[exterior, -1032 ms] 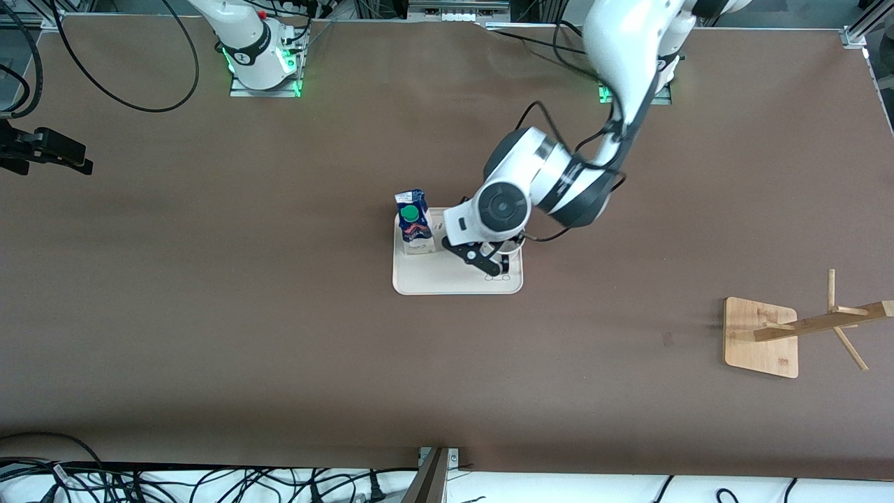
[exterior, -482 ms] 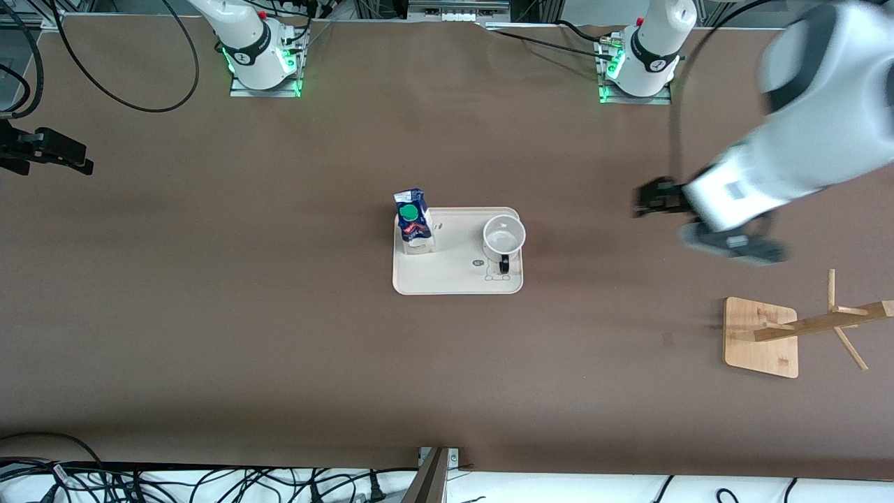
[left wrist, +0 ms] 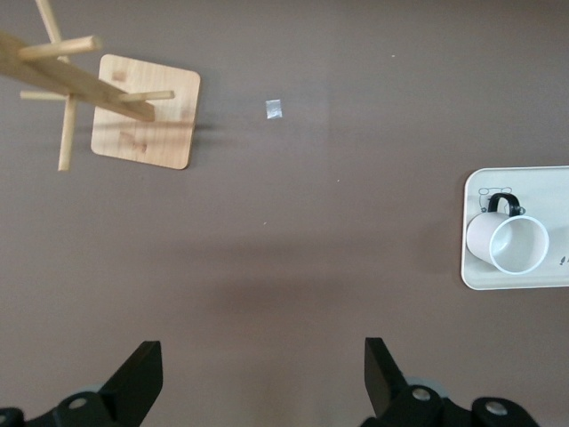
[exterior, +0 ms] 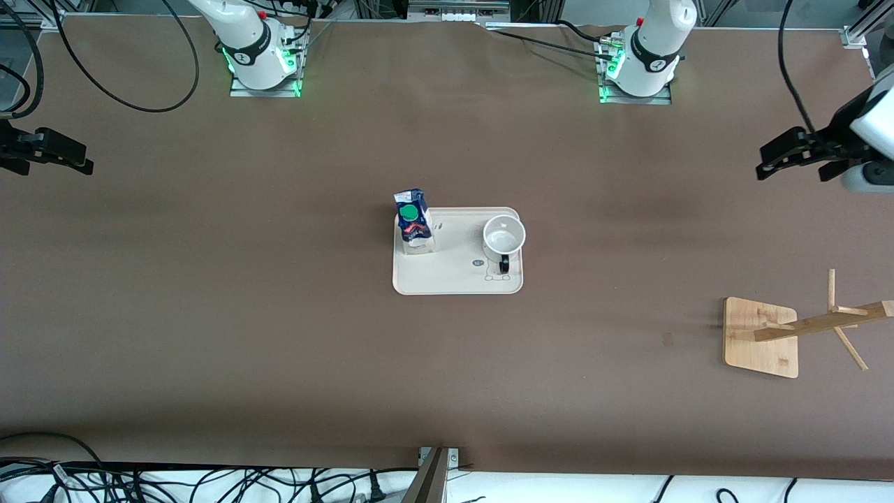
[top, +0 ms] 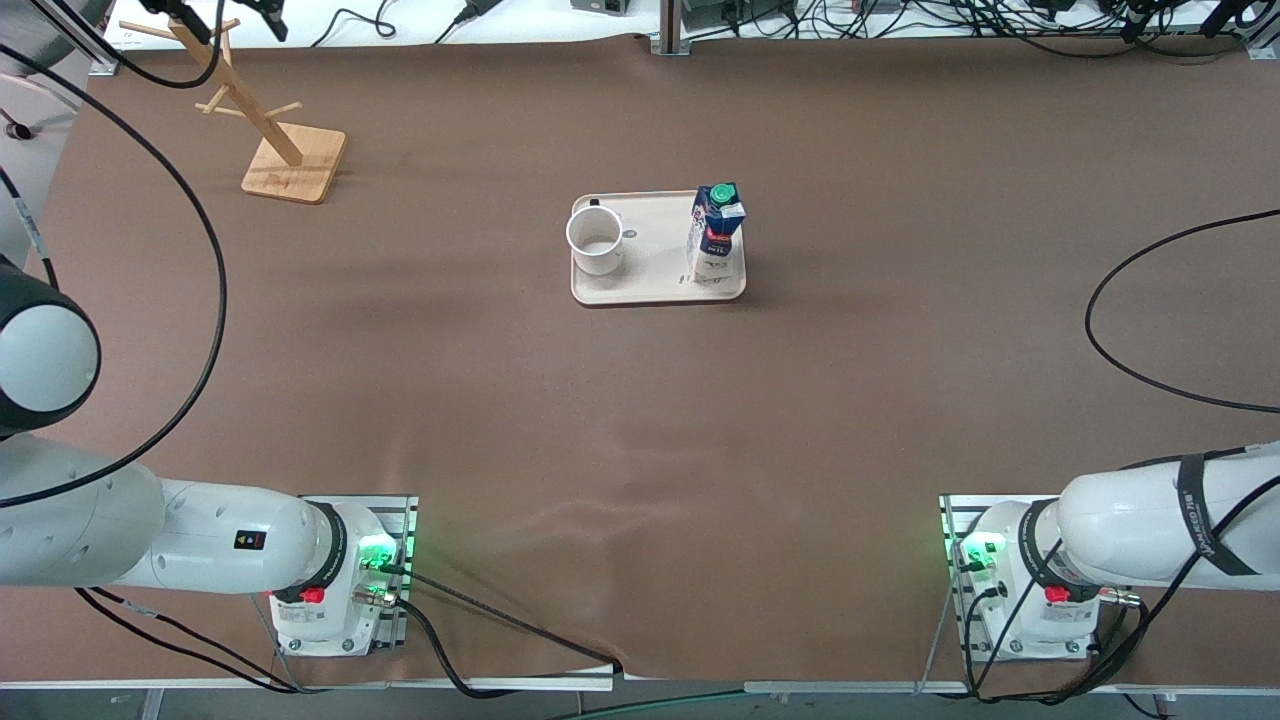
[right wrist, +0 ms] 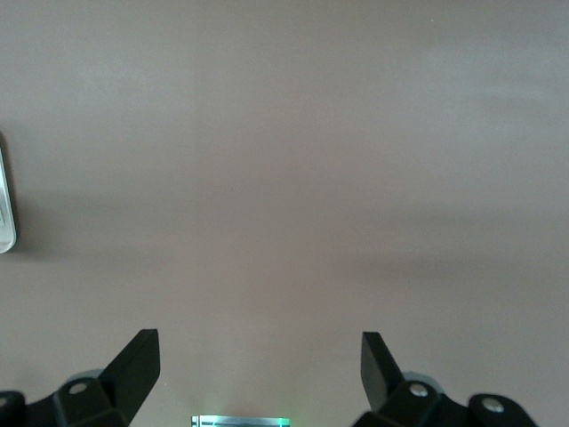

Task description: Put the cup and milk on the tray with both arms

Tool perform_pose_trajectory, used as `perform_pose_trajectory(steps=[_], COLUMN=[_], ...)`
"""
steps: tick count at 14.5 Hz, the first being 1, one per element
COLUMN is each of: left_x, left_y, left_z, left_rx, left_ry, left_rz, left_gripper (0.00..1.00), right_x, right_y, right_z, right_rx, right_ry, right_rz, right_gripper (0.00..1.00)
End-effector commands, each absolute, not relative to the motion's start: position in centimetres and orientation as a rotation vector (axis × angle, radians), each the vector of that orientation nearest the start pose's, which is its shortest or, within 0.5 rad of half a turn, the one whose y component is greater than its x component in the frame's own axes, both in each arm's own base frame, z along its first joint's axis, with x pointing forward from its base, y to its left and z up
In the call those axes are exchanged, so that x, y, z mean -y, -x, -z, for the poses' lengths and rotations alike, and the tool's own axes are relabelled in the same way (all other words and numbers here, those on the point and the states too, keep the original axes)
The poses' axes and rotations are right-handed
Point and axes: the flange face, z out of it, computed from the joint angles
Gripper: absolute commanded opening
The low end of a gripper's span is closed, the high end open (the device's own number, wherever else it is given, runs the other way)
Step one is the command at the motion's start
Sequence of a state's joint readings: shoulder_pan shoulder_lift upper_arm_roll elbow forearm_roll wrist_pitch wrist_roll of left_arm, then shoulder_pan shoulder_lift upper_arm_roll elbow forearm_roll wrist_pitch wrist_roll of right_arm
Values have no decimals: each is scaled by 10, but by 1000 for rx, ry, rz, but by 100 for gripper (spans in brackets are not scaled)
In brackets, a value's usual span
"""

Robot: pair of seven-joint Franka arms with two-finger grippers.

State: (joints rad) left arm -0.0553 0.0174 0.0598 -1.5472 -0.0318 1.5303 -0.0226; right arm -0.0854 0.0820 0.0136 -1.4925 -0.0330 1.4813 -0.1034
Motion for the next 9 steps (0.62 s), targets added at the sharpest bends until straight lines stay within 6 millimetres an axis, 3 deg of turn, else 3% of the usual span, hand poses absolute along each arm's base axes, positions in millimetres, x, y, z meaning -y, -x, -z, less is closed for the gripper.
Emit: perform_pose_trajectory(steps=[1, 9], left_x=[0, -5], left_y=[-554, -556], left_z=[-615, -614], left_rx=[89, 151], left_ry=[3149, 3135], left_rz=[-34, -34], left_gripper=[100, 100], right_x=[44, 42], right_y=[-566, -566], right_z=[-609, -609], right_rx=[85, 111], right_ry=[3171, 3171], right_rz=[-144, -145], right_gripper=[100, 100])
